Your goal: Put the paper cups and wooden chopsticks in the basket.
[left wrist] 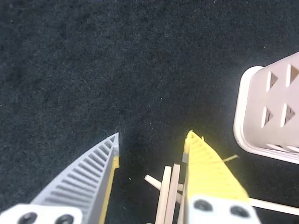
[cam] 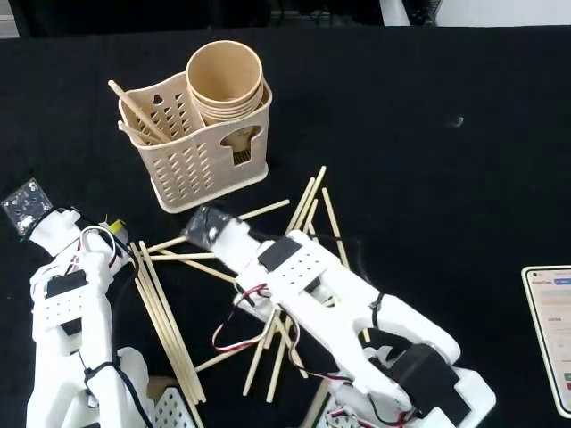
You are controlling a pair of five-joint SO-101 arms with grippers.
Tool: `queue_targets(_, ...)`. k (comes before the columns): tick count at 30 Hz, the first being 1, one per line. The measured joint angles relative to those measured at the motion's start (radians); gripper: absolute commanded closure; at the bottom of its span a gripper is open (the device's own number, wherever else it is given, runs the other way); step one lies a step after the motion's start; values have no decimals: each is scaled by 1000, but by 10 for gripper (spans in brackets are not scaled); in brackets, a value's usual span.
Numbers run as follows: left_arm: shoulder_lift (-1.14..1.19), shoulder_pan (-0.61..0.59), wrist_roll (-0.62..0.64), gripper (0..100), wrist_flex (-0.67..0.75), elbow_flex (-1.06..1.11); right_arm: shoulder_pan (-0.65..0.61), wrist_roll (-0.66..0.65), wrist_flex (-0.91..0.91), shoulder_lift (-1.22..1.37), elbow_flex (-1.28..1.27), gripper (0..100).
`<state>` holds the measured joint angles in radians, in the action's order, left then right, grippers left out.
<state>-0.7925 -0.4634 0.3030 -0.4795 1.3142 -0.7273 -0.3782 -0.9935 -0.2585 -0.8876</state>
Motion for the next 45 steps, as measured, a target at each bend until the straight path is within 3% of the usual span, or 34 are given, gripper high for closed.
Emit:
queue_targets(5,0,0,0,773,0,0,6,-176,-14,17,6,819)
queue_targets(10,0,0,0,773,0,0,77,-258,-8,26,15,992)
queue_targets(23,0,0,0,773,0,0,140,-331,-227,-261,14,988)
queue_targets(27,0,0,0,773,0,0,227,-368,-288,-345,14,988)
queue_targets(34,0,0,0,773,0,0,485,-261,-138,-361,-48,982)
queue_targets(37,0,0,0,773,0,0,503,-239,-58,-278,-95,975)
queue_targets(42,0,0,0,773,0,0,502,-230,28,-161,-97,838)
queue_targets(45,0,0,0,773,0,0,509,-230,32,-153,-97,838)
